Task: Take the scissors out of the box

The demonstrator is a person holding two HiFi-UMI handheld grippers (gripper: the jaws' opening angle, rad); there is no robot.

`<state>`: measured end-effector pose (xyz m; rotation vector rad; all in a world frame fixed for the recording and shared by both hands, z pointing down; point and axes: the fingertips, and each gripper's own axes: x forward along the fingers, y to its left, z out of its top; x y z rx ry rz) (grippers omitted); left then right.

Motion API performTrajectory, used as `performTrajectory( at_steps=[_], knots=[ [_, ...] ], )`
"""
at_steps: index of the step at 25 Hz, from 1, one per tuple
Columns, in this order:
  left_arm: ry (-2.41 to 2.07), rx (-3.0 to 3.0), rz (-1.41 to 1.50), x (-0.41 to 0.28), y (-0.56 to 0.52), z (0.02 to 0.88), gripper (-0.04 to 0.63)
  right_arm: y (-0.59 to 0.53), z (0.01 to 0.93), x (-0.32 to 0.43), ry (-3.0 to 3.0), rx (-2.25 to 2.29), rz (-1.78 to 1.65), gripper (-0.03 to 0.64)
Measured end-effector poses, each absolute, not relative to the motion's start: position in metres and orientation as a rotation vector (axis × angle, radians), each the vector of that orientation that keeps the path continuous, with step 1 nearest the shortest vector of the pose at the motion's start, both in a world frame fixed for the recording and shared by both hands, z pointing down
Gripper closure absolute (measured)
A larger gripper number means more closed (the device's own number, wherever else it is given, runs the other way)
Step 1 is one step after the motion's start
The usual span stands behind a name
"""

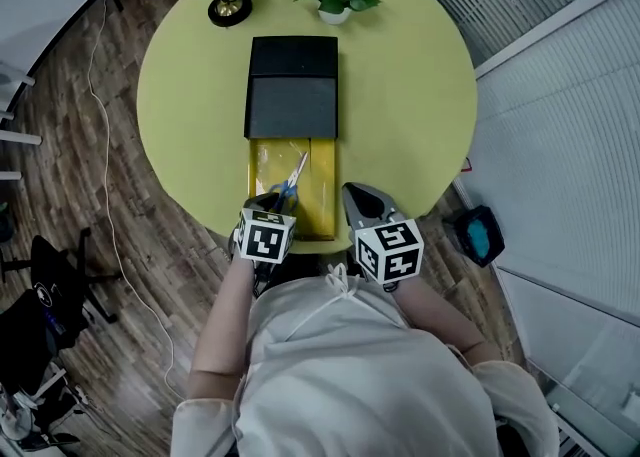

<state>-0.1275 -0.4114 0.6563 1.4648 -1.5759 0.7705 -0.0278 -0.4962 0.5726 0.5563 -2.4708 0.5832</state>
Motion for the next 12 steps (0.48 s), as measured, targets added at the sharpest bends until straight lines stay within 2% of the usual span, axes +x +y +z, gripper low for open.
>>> performTrajectory(
  at_steps=[5, 12],
  knots=[
    [-1.473, 1.41, 0.849, -0.124, -0.418, 0.679, 0.483, -0.502, 0.583, -0.029, -2.461, 0.55, 0.629, 0.617],
    [-1.388, 1.369, 0.972, -0.125, -0.419, 0.698, 0.462, -0.503, 0.595, -0.031, -2.441, 0.561, 0.673, 0.617]
  ],
)
